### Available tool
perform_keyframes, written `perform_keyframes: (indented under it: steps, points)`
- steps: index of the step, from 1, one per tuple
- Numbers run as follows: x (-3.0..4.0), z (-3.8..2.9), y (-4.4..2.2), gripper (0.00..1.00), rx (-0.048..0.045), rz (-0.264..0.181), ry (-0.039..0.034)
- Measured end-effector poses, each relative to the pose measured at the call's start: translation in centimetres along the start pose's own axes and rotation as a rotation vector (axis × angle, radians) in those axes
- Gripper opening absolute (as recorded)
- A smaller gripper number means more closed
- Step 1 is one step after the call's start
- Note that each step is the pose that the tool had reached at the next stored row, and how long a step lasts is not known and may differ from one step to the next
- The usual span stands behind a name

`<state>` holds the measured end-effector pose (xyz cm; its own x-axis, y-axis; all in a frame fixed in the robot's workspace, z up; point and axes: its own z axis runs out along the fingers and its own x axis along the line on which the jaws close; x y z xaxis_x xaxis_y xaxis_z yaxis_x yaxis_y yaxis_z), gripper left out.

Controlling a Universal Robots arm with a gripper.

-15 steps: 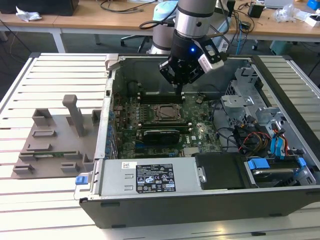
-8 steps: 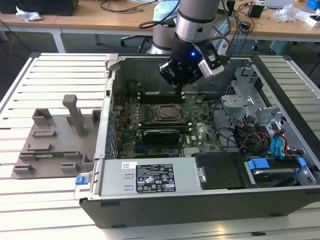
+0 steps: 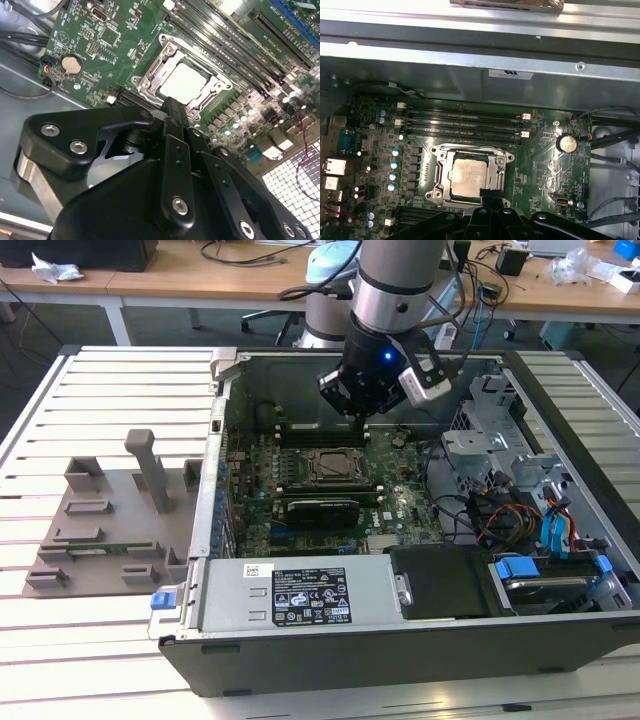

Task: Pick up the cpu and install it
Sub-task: 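Install the second cpu locking lever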

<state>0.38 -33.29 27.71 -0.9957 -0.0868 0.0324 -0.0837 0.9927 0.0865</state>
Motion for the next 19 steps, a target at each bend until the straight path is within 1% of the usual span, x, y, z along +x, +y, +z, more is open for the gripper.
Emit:
perform_keyframes:
  steps: [5, 8, 9, 10, 11, 13, 14, 16, 18, 19]
  points:
    - [0.03, 0.17, -0.37, 0.11, 0.0, 0.0, 0.0]
    - [0.08, 0.42, -0.81, 0.11, -0.0001, 0.0, -0.0001]
    - [0.12, 0.62, -0.96, 0.11, 0.0, 0.0, 0.0001]
    - [0.22, 1.14, -1.34, 0.11, 0.0001, 0.0, 0.0001]
    - [0.31, 1.37, -1.71, 0.11, 0.0001, 0.0, 0.0001]
    - [0.73, 1.89, -2.84, 0.11, -0.0001, 0.0, 0.0]
    - [1.03, 2.28, -3.59, 0.11, -0.0001, 0.0, 0.0]
    - [1.31, 2.65, -4.08, 0.11, 0.0, 0.0, -0.0001]
    - [1.64, 3.06, -4.28, 0.11, -0.0001, 0.0, -0.0001]
    - [2.04, 3.36, -4.31, 0.11, 0.0, 0.0, 0.0]
